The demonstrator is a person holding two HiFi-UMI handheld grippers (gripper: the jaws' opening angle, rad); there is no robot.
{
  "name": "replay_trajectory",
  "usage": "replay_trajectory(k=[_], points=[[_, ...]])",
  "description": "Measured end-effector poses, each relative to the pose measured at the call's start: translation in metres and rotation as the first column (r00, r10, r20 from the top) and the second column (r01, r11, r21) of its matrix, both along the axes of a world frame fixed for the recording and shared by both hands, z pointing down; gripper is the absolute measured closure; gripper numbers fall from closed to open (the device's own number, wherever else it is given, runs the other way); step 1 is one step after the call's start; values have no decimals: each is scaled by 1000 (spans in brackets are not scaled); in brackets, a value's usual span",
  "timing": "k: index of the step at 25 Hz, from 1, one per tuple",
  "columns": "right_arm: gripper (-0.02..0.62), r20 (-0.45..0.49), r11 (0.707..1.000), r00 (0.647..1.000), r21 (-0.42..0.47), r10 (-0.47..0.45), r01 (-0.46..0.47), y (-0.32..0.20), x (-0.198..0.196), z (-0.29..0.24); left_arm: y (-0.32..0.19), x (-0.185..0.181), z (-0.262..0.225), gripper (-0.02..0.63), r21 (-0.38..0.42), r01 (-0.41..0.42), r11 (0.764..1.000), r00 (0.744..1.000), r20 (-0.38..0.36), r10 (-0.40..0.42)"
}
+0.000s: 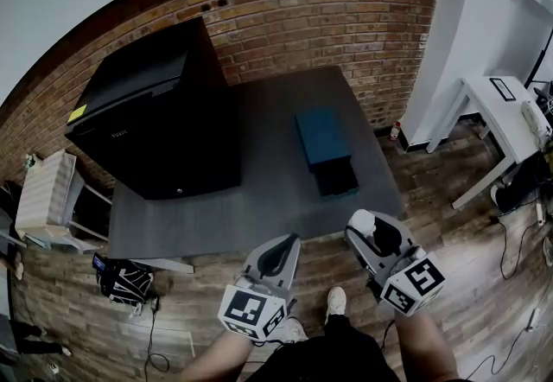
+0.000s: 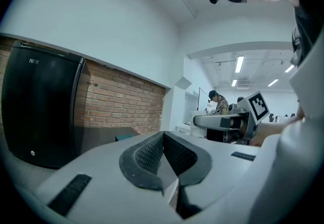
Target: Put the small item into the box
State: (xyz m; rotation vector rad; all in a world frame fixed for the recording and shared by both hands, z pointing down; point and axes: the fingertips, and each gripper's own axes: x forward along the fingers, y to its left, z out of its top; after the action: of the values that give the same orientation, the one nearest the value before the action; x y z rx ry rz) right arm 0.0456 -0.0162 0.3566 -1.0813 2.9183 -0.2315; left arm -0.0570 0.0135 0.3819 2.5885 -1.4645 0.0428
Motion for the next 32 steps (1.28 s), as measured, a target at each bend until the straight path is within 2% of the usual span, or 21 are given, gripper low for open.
replay_trajectory(k=[19, 32], points=[[407, 12, 995, 996, -22, -93, 93, -112, 45, 13, -92, 38, 8, 572, -12, 118, 993, 993, 11, -117], [407, 16, 986, 987, -36, -163, 163, -158, 52, 24, -129, 48, 14, 572, -19, 189, 982, 981, 40, -189]])
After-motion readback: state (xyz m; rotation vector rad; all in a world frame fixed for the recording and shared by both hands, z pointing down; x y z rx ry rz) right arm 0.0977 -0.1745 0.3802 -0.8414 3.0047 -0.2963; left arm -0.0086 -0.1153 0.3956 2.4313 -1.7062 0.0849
